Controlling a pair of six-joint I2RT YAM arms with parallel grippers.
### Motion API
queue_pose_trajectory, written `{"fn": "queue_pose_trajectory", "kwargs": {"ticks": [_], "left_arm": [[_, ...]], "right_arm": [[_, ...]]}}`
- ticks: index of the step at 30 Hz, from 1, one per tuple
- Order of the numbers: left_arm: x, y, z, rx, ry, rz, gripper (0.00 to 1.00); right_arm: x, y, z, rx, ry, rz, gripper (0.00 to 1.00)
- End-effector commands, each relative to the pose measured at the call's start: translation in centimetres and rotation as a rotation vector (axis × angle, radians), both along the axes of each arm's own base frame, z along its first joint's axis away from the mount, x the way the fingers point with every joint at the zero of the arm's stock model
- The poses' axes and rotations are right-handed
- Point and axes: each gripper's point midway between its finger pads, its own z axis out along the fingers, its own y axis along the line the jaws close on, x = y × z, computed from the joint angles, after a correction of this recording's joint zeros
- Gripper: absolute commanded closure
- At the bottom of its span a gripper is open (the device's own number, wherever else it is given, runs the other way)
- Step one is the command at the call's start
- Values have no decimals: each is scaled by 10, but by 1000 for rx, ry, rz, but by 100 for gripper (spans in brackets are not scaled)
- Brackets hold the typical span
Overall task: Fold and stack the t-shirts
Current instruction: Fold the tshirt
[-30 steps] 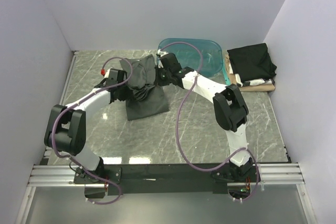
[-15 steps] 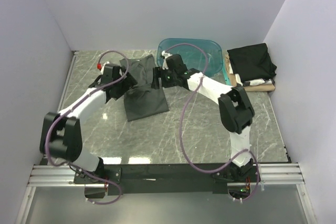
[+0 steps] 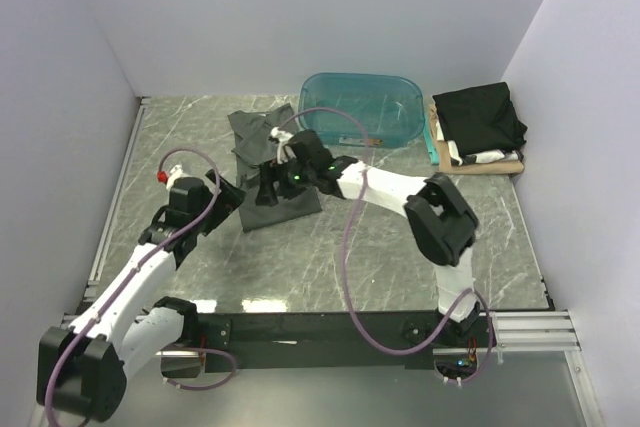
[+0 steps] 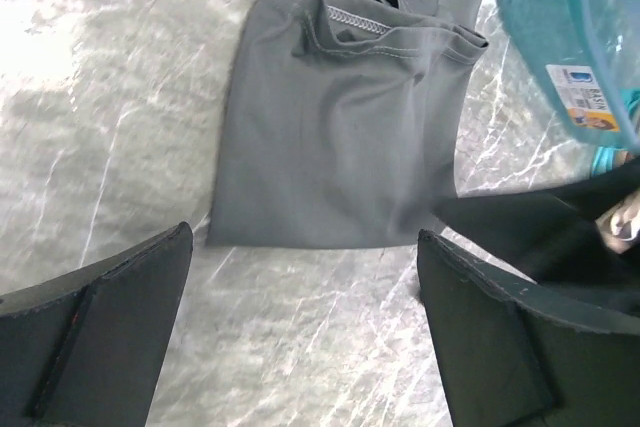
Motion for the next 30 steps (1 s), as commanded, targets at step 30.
{"fn": "queue_pose_trajectory", "kwargs": {"ticks": [30], "left_arm": [[0,-10,-22,-28,17,-49,1]], "right_arm": [[119,15,105,169,-256,-241,17]]}}
